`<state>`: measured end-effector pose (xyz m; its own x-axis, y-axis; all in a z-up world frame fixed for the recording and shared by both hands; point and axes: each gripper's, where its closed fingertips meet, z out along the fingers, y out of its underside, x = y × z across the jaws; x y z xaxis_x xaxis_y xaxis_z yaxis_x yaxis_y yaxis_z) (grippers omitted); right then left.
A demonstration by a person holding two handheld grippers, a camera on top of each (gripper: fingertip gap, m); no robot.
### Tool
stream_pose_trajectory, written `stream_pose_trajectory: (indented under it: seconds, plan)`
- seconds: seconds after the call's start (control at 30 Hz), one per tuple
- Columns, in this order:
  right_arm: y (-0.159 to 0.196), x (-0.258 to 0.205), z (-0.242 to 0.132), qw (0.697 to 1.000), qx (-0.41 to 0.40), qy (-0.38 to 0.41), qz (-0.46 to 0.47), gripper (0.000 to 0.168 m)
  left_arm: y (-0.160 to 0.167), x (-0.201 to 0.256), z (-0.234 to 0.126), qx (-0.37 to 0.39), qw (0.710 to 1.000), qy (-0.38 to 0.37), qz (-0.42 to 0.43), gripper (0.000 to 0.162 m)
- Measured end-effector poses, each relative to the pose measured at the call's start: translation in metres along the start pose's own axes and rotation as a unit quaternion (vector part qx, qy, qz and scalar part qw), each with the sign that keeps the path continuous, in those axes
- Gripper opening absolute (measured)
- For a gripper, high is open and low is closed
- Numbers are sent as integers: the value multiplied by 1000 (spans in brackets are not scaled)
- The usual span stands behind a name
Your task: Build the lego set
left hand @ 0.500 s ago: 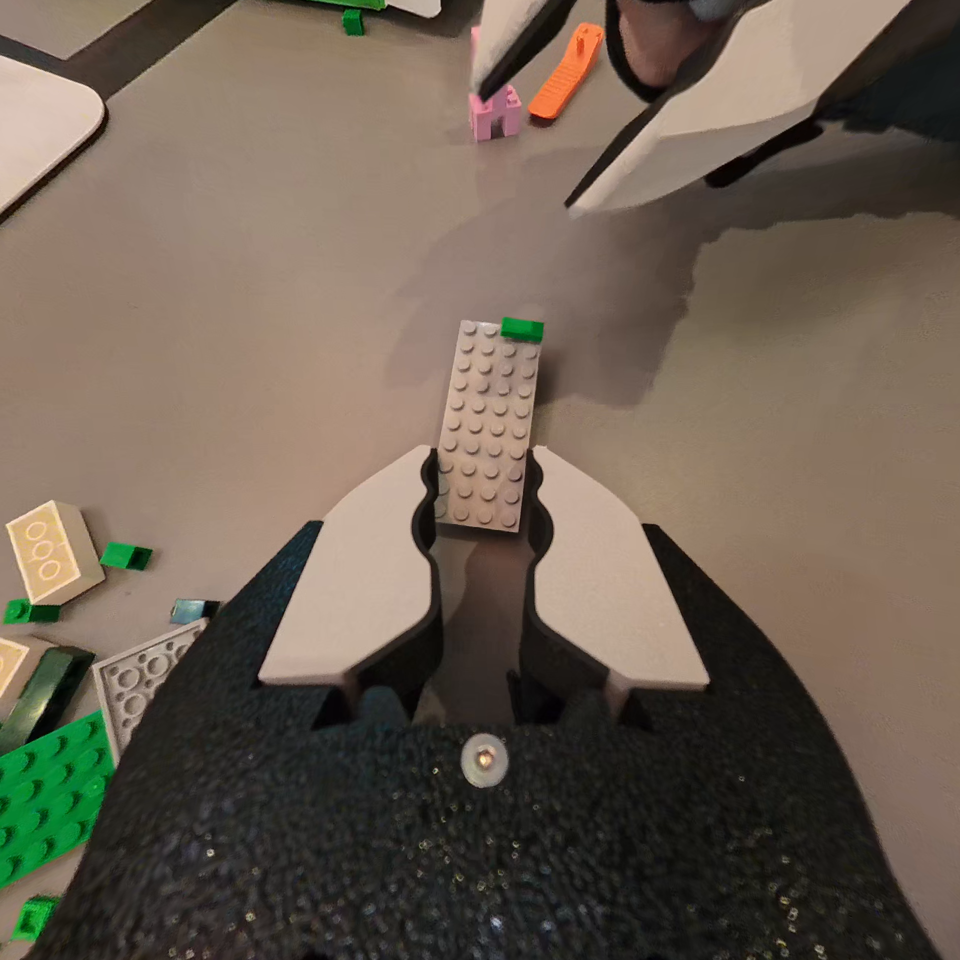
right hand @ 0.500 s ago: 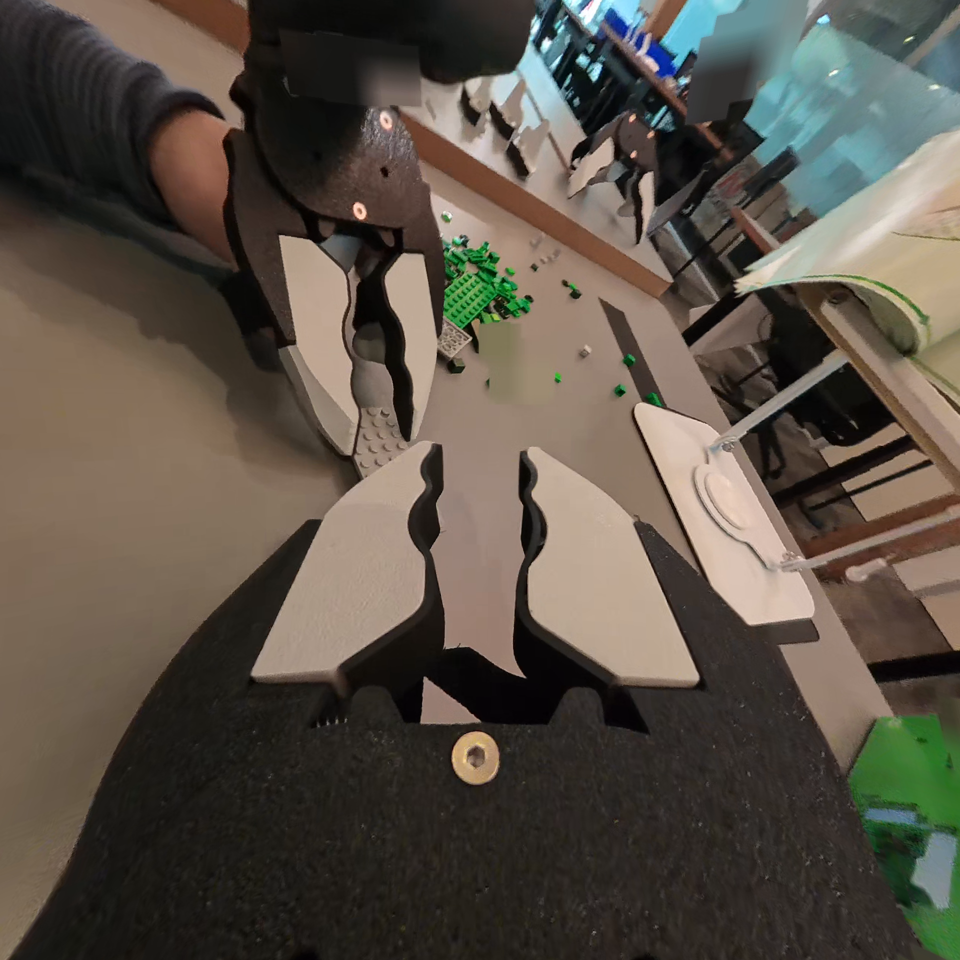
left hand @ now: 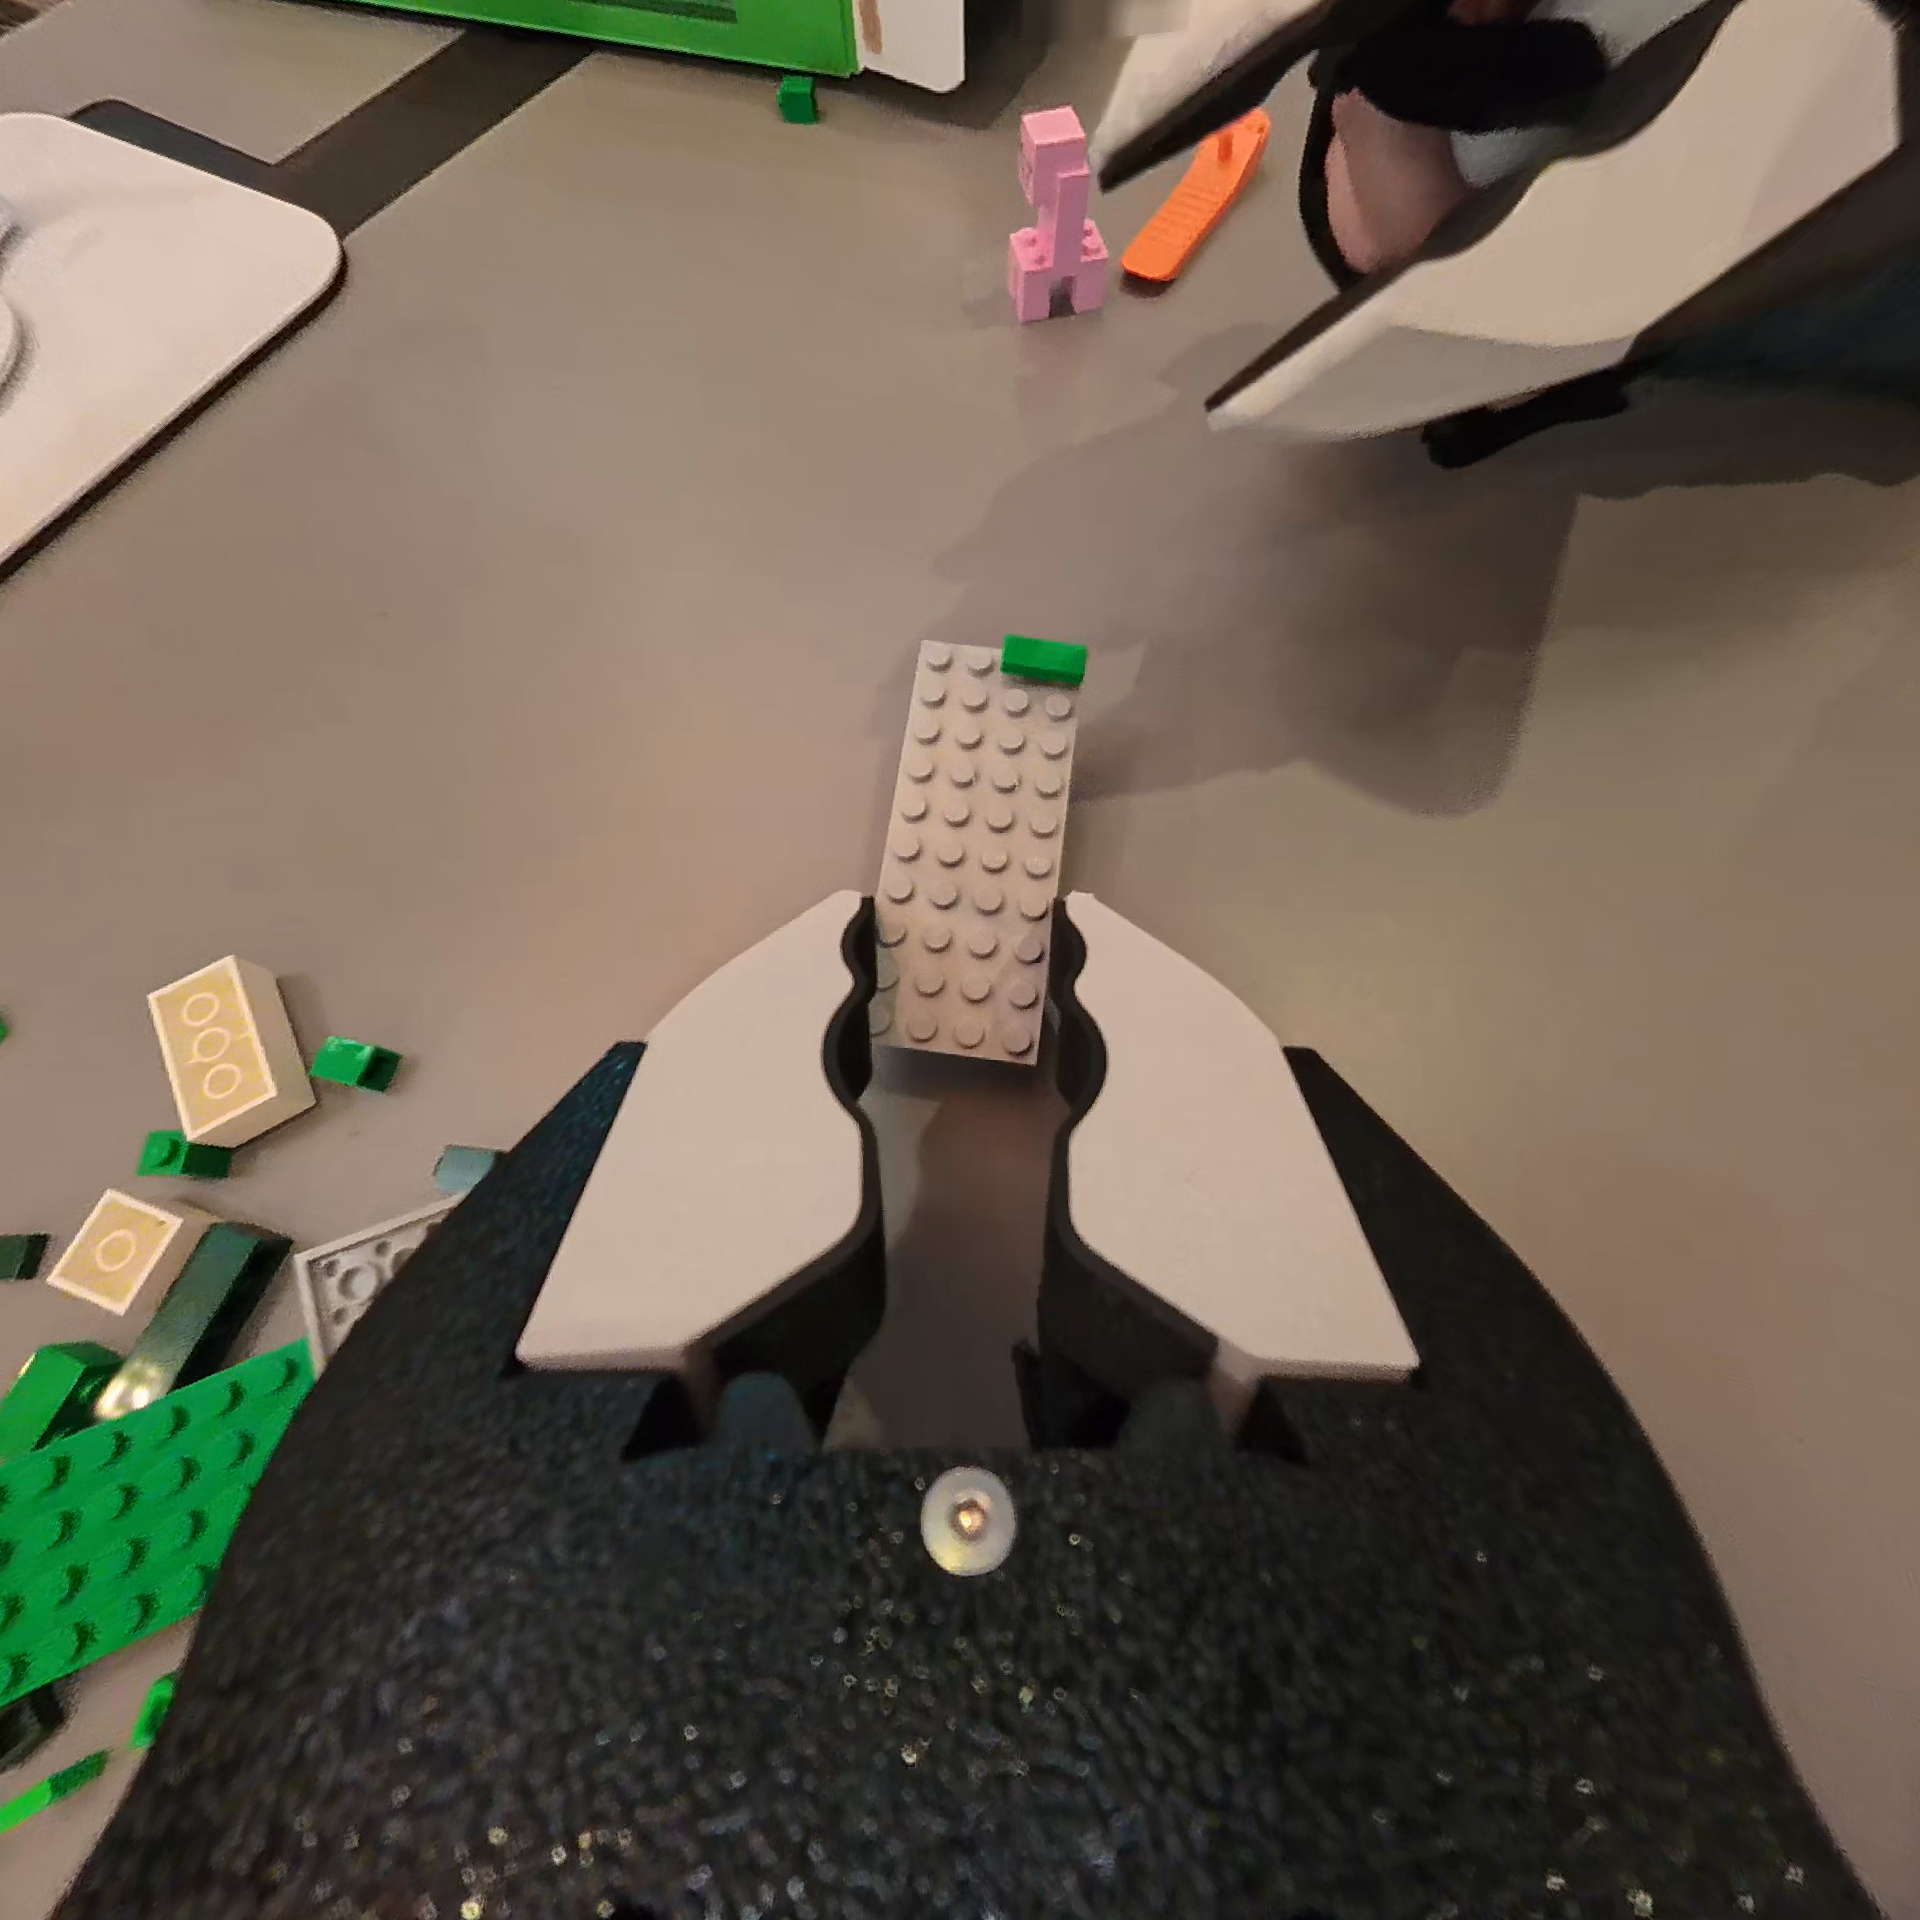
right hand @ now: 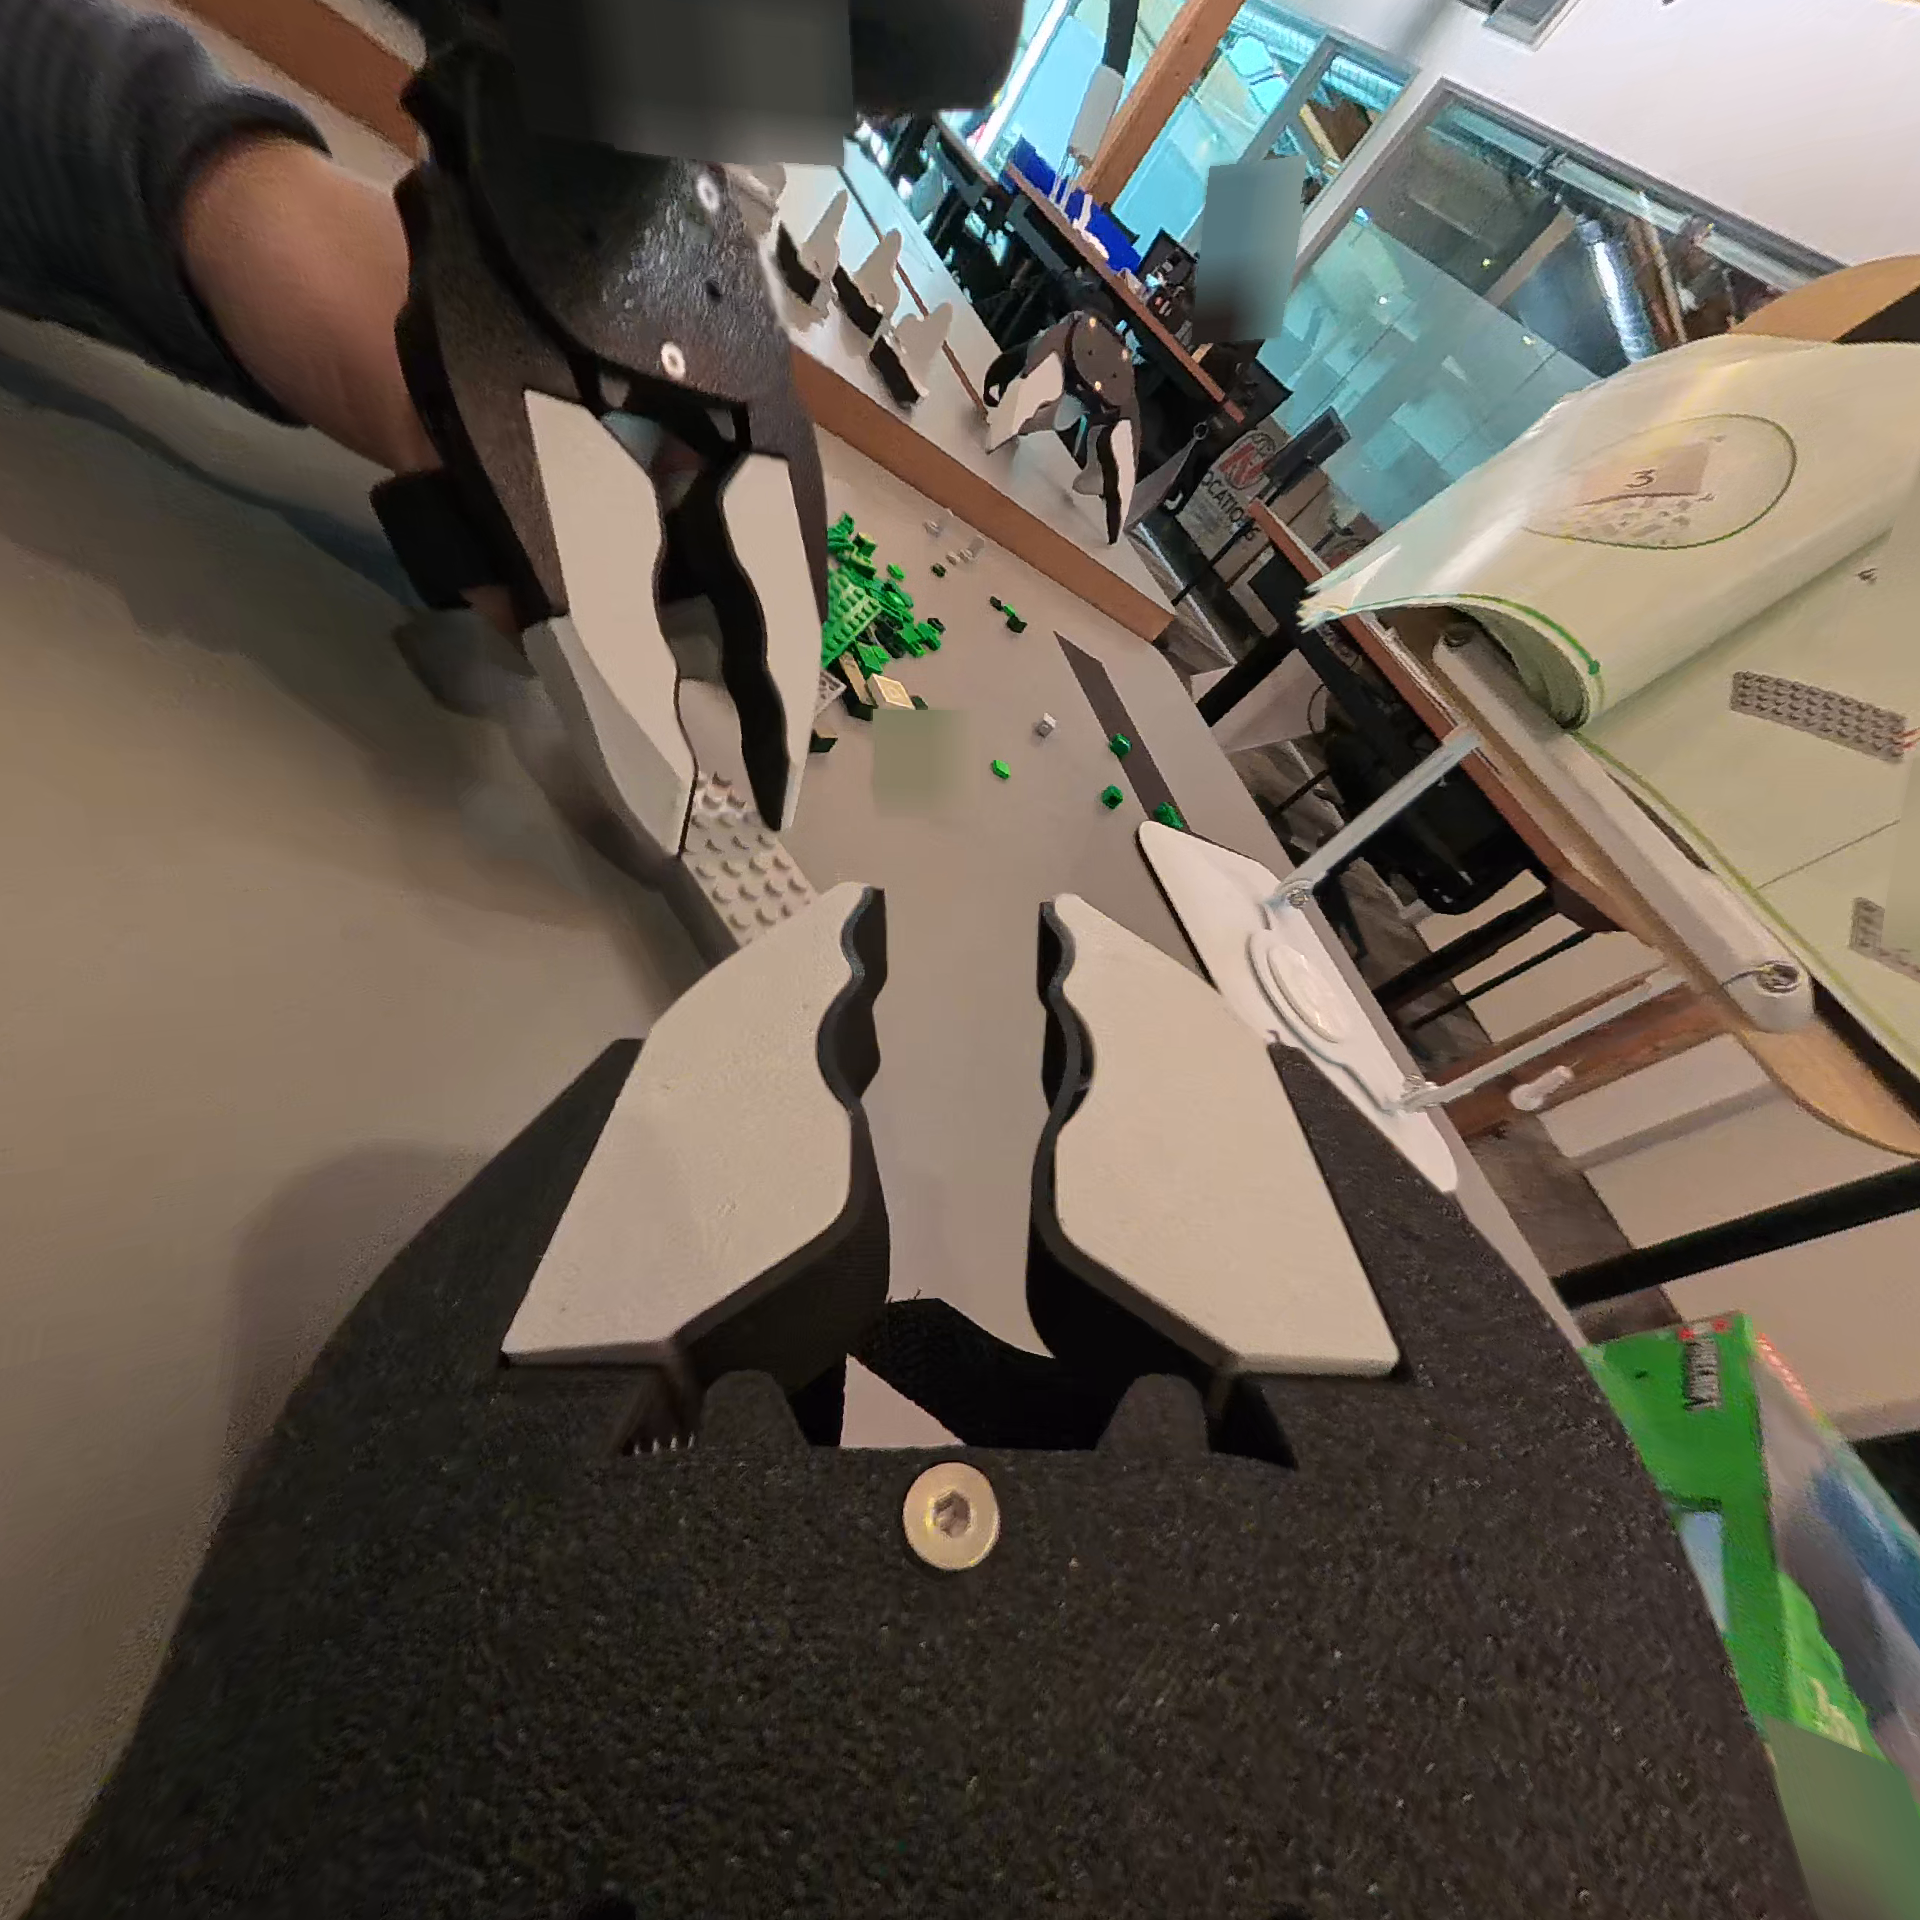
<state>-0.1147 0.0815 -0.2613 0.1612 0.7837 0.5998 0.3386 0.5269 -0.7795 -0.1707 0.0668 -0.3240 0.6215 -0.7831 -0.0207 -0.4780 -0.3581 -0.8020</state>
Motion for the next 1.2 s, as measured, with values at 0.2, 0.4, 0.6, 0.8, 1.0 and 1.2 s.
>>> stream_pose_trajectory:
  seconds: [0.2,0.4,0.6,0.8,1.0,1.2]
  plan:
    - [9,-5,1,993,-32,24,-114,29,-4,-6,-6,12,1000,-14,-13,31]
    - [18,-18,11,968,-75,33,-237,27,-8,-6,-9,29,999,-4,-38,32]
    - [26,-20,16,946,-108,40,-302,30,-12,-2,-11,36,998,9,-43,31]
    - [28,-21,21,915,-129,65,-377,28,-11,2,-8,30,999,16,-42,31]
    - [30,-26,24,894,-135,66,-423,18,-11,5,-7,27,999,22,-38,31]
    - [30,-26,23,873,-138,69,-462,8,-10,7,-5,22,999,25,-37,32]
